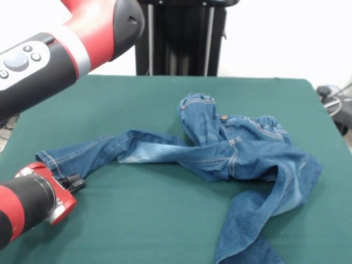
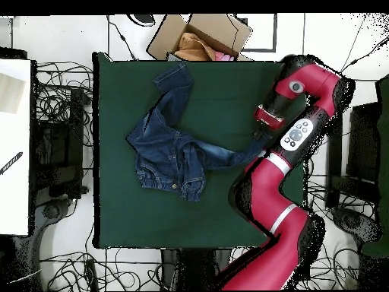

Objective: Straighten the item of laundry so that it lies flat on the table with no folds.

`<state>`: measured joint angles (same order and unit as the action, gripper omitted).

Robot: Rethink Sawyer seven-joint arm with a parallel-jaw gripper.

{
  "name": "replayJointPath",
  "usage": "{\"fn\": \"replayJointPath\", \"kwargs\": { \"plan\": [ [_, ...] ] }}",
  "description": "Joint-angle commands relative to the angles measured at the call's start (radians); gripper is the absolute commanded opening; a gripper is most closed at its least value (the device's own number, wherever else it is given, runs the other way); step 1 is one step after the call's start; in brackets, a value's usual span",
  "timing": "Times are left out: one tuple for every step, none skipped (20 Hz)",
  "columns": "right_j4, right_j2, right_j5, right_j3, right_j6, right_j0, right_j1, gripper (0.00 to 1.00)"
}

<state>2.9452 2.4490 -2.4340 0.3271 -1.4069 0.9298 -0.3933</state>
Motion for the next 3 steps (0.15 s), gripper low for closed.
{"fn": "replayJointPath", "kwargs": {
  "plan": [
    [0.039, -0.098, 0.348, -0.139, 0.295, 0.029, -0.063, 0.0],
    [0.039, -0.103, 0.358, -0.138, 0.297, 0.031, -0.062, 0.0],
    [0.039, -0.105, 0.364, -0.138, 0.296, 0.03, -0.062, 0.0]
  ]
}}
